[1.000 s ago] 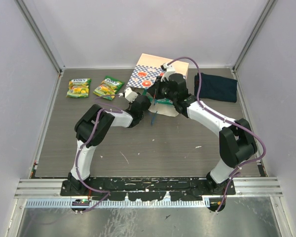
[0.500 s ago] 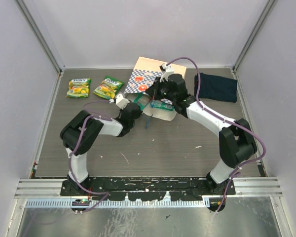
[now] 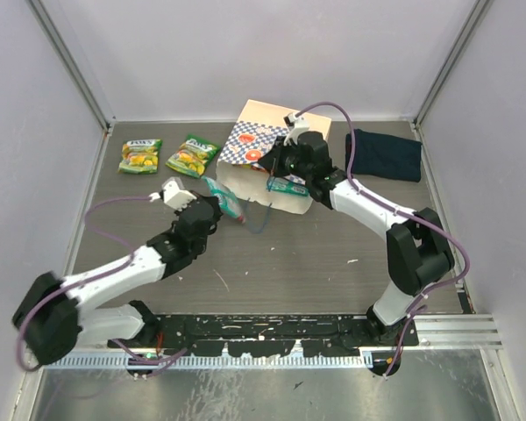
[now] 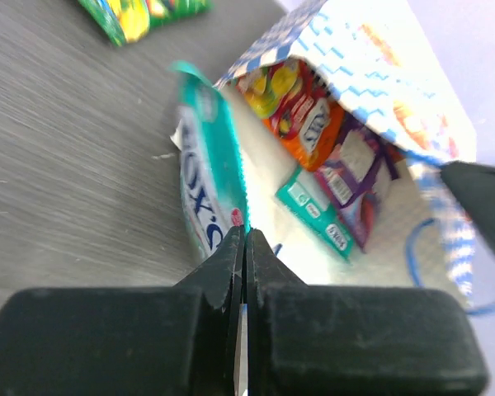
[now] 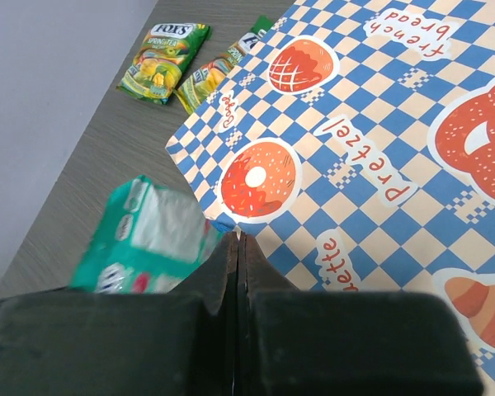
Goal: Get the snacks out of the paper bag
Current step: Pick up the snack from the paper bag.
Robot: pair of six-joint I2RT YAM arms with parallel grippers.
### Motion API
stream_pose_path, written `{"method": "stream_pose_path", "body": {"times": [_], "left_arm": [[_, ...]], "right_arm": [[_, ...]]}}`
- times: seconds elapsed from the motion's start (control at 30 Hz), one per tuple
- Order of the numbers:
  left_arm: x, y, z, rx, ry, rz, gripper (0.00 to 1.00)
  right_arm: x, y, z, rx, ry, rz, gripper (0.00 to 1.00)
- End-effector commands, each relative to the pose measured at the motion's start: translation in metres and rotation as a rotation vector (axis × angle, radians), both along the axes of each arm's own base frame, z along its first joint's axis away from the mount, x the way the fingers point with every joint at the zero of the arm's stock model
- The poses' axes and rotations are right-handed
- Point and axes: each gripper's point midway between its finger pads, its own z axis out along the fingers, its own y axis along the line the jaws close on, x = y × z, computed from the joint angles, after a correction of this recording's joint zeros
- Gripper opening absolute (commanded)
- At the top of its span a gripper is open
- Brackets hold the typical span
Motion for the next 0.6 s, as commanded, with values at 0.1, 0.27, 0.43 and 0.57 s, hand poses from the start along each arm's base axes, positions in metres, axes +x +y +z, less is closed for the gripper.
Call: {"method": "stream_pose_path", "body": {"times": [0.1, 0.27, 0.43, 0.57], "left_arm": [[-0.065, 0.118, 0.066, 0.190, 0.009, 0.385, 0.00], [-0.092, 0.163, 0.099, 0.360, 0.079, 0.526, 0.00], [-0.097, 0.190, 0.124, 0.518, 0.159, 0.646, 0.00], [-0.096, 0.215, 0.111, 0.661, 0.300, 0.777, 0.00]], "right_arm": [[0.016, 0.004, 0.022, 0.056, -0.066, -0.025, 0.01], [0.016, 0.009, 0.014, 0.071, -0.037, -0.006, 0.01], [0.014, 0.011, 0.012, 0.080, -0.026, 0.002, 0.01], [0.012, 0.011, 0.009, 0.074, -0.018, 0.009, 0.01]]}}
